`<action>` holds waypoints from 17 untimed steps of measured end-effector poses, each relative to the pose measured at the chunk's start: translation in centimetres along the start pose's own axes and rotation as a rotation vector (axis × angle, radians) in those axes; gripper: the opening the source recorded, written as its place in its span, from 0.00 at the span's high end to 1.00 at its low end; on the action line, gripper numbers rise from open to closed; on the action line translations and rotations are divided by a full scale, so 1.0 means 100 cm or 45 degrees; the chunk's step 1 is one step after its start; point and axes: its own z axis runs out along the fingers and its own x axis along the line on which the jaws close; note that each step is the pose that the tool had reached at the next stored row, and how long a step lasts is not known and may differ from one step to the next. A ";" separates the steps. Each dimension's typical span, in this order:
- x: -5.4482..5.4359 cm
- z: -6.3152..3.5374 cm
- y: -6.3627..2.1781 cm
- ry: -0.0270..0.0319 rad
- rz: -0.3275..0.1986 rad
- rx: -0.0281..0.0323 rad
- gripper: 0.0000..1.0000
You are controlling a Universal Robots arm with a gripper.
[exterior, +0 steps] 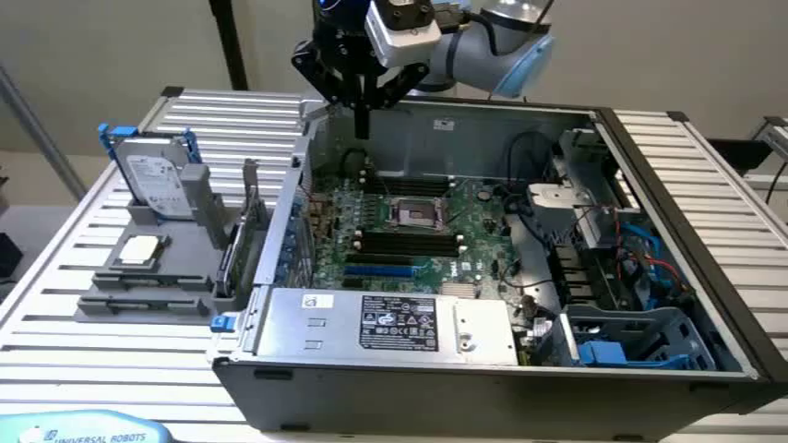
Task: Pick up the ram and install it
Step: 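Reach for the ram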
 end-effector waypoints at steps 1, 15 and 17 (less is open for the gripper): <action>0.000 0.0000 0.0000 0.0000 0.000 0.0000 0.89; 0.003 -0.0003 -0.0017 0.0003 0.000 0.0004 0.89; 0.008 -0.0004 -0.0050 0.0000 0.000 0.0001 0.89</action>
